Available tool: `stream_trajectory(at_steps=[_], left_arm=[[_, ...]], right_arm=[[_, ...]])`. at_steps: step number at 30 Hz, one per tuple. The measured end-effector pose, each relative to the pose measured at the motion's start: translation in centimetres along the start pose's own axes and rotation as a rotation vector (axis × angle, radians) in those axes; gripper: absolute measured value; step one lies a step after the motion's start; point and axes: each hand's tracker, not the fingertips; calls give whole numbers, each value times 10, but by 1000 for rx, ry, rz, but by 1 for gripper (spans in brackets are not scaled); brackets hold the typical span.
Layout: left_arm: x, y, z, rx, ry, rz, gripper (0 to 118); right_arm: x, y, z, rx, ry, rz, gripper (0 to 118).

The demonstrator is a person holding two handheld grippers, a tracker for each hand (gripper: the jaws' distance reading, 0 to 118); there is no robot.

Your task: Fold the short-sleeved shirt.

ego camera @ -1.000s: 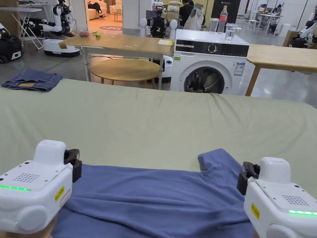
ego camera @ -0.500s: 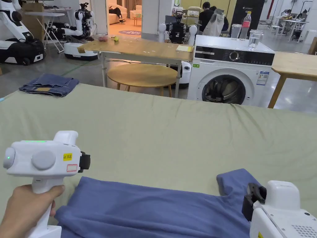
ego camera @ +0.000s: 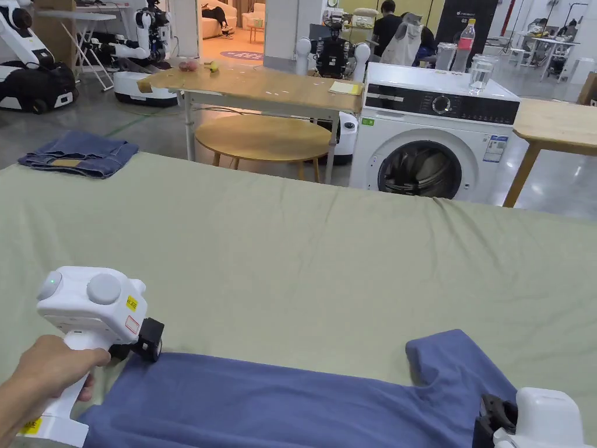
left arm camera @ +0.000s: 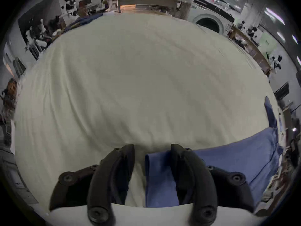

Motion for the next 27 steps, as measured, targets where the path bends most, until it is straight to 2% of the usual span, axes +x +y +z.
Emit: stream_trajectory(at_steps=[1, 4, 8, 9, 11, 12, 13, 16, 18, 23, 27], left_arm=[[7, -3, 2, 27, 34, -36, 25], [27, -17, 6, 64, 74, -142, 0], [30, -26, 14, 94, 62, -142, 0], [30, -29, 19, 111, 57, -147, 0], [23, -30, 34, 158, 21, -128, 0], [23, -33, 40, 178, -3, -118, 0], [22, -35, 48, 196, -17, -106, 0], [17, -39, 64, 237, -28, -94, 0], [16, -41, 71, 261, -31, -90, 0], [18, -42, 79, 271, -37, -93, 0], [17, -42, 79, 266, -36, -82, 0]], right_arm=[[2, -1, -1, -6, -1, -3, 0], [9, -2, -4, -32, 1, -32, 0], [26, 12, -15, -86, -10, -54, 0], [33, 19, -19, -99, -17, -60, 3], [50, 39, -32, -147, -36, -61, 38], [57, 46, -39, -161, -35, -62, 51], [67, 53, -50, -214, -37, -45, 58], [88, 71, -94, -363, -43, -9, 58], [100, 75, -124, -420, -30, -17, 58], [119, 65, -189, -608, 32, -146, 58], [119, 51, -213, -677, 7, -107, 49]])
